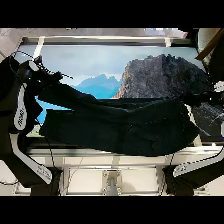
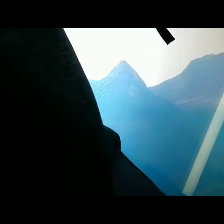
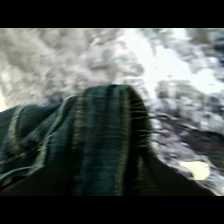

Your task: Fold the clothes and pants, and hang the long-sleeved shirts on hangers.

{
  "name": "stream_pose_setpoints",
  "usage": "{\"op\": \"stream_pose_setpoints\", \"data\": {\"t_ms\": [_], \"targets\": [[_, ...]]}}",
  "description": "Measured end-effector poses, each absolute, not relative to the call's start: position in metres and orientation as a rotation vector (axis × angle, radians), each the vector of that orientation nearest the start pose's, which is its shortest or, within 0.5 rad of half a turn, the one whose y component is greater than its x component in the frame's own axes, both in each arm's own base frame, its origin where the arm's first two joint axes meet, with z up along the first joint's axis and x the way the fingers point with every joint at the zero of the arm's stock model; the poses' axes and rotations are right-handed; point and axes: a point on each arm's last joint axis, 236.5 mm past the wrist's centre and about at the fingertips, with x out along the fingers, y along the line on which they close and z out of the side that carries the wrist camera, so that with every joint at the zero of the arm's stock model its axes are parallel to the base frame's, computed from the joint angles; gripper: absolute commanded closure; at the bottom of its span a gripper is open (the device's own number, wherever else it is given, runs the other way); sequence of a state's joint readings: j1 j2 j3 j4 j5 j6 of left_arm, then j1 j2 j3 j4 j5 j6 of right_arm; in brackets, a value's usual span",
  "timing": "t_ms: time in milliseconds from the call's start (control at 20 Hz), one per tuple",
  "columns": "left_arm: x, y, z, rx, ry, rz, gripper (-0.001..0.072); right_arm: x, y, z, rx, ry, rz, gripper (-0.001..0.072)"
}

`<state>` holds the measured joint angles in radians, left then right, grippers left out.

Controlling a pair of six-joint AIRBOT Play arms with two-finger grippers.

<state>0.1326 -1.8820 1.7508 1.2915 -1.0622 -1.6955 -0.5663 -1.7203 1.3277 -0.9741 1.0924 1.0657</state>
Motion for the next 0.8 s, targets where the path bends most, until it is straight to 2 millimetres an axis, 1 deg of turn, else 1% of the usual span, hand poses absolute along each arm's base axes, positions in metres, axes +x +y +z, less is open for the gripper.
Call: {"op": "stream_pose_setpoints", "data": {"t_ms": [50, 100, 200, 350, 500, 600, 700, 800], "targets": [[0.552, 0.015, -0.043, -0.456, 1.17, 0.054, 0.0687, 0.436, -0.131, -0.079, 0.553, 1.179, 0.116, 0.0633], [0.552, 0.015, -0.043, -0.459, 1.17, 0.052, 0.0687, 0.438, -0.126, -0.077, 0.561, 1.169, 0.142, 0.0668], [0.552, 0.015, -0.043, -0.462, 1.171, 0.051, 0.0686, 0.445, -0.122, -0.069, 0.562, 1.14, 0.178, 0.0668], [0.552, 0.021, -0.036, -0.472, 1.157, 0.058, 0.0687, 0.46, -0.128, -0.048, 0.544, 1.079, 0.191, 0.0669], [0.553, 0.031, -0.019, -0.482, 1.119, 0.072, 0.0687, 0.476, -0.143, -0.016, 0.513, 1.006, 0.177, 0.0669], [0.557, 0.038, -0.006, -0.493, 1.076, 0.084, 0.0687, 0.483, -0.156, 0.001, 0.51, 0.969, 0.152, 0.0668], [0.562, 0.043, 0.004, -0.509, 1.037, 0.097, 0.0687, 0.487, -0.169, 0.009, 0.512, 0.946, 0.114, 0.0669], [0.566, 0.044, 0.005, -0.521, 1.018, 0.104, 0.0687, 0.483, -0.184, 0.006, 0.507, 0.967, 0.047, 0.0669]]}}
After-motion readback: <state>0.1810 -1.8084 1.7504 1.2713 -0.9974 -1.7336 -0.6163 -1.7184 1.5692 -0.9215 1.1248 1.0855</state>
